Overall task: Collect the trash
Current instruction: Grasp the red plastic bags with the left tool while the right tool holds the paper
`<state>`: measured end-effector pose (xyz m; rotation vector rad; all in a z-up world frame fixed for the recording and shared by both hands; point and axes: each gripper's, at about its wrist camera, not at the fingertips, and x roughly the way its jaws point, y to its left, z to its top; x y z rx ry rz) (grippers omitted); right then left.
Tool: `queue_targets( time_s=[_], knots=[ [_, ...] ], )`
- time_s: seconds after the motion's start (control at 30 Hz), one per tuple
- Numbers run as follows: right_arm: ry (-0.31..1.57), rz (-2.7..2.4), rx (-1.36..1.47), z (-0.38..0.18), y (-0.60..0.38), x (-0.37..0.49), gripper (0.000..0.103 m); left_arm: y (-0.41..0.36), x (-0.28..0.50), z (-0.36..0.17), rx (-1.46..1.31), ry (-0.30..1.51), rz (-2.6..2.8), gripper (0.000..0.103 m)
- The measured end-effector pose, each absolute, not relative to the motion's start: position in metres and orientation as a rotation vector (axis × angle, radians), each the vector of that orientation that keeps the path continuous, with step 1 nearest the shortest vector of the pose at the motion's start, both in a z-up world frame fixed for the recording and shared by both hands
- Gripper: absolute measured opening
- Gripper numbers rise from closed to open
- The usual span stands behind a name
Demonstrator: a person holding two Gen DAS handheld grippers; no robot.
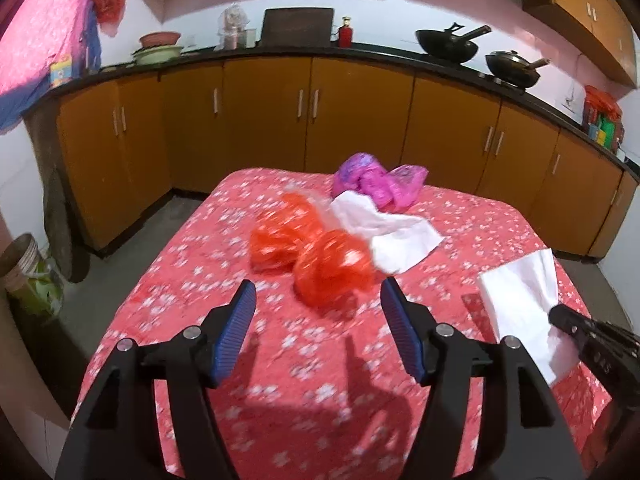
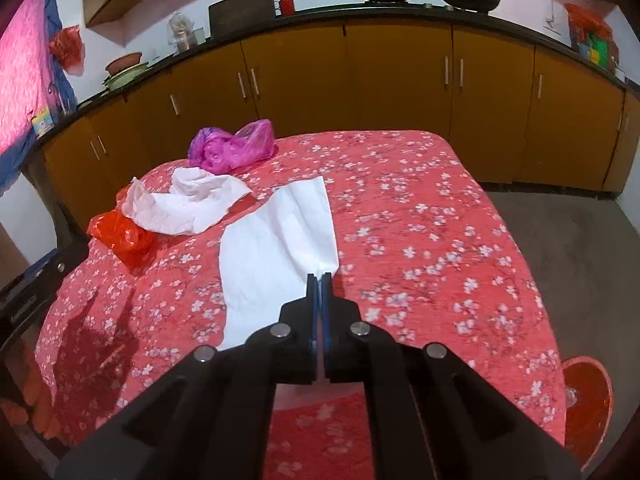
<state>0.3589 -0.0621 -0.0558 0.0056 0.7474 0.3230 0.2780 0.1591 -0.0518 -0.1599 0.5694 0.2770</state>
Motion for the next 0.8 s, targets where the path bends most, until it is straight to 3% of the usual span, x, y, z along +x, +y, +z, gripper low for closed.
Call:
queue_targets(
  time_s=[0.2, 0.3, 0.33, 0.43, 0.8],
  knots=[
    [0.757, 0.334, 0.025, -0.056, -0.071, 0.358, 0.004, 0.153, 0.302, -0.055, -0.145, 0.602, 0.305, 0.061],
    [0.755, 0.336, 0.03, -0.056, -0.072, 0.355, 0.004, 0.163, 0.313, -0.063, -0.203, 0.646, 0.319, 0.039],
    [0.754, 0.335, 0.032, -0.056, -0.074, 0.355, 0.004, 0.165, 0.315, -0.065, -0.213, 0.66, 0.32, 0.023],
    [0.751, 0.332, 0.035, -0.055, -0.077, 0.354, 0.004, 0.17, 0.31, -0.069, -0.237, 0.669, 0.309, 0.009],
    [0.691, 0.342, 0.031, -0.043, -0.078, 0.334, 0.004, 0.184, 0.25, -0.055, -0.243, 0.624, 0.276, 0.006]
  ],
)
